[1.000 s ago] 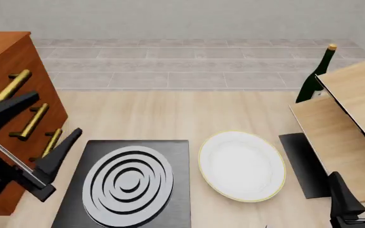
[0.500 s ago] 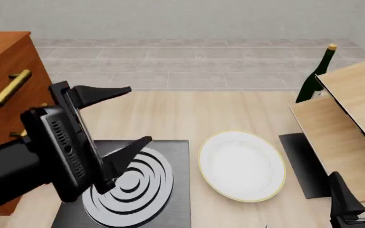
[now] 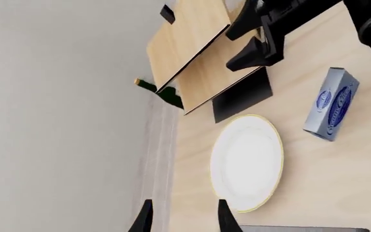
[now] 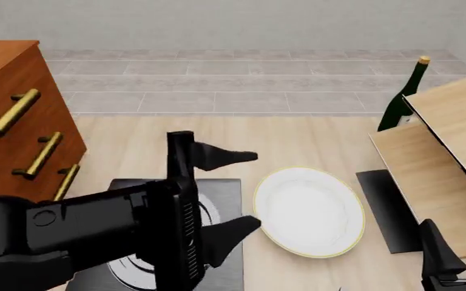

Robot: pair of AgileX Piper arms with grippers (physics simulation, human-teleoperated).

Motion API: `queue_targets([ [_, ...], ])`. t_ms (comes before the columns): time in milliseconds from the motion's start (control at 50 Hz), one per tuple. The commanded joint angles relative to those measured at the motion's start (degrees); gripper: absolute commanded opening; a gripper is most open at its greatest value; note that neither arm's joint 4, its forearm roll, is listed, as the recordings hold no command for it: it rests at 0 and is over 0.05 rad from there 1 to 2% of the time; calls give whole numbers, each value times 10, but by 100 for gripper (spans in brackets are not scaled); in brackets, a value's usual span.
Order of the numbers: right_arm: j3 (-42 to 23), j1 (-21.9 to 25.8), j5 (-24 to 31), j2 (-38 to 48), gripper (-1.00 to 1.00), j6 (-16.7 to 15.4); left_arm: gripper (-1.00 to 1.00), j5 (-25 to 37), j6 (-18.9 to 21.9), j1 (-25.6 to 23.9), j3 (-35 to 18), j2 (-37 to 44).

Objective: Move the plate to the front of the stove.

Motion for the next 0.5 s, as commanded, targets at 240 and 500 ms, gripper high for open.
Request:
queue_targets([
  [240,0,0,0,0,100,0,100,-40,36,-62,-5,79],
  [500,0,0,0,0,100,0,100,-69,39,-64,8,110],
])
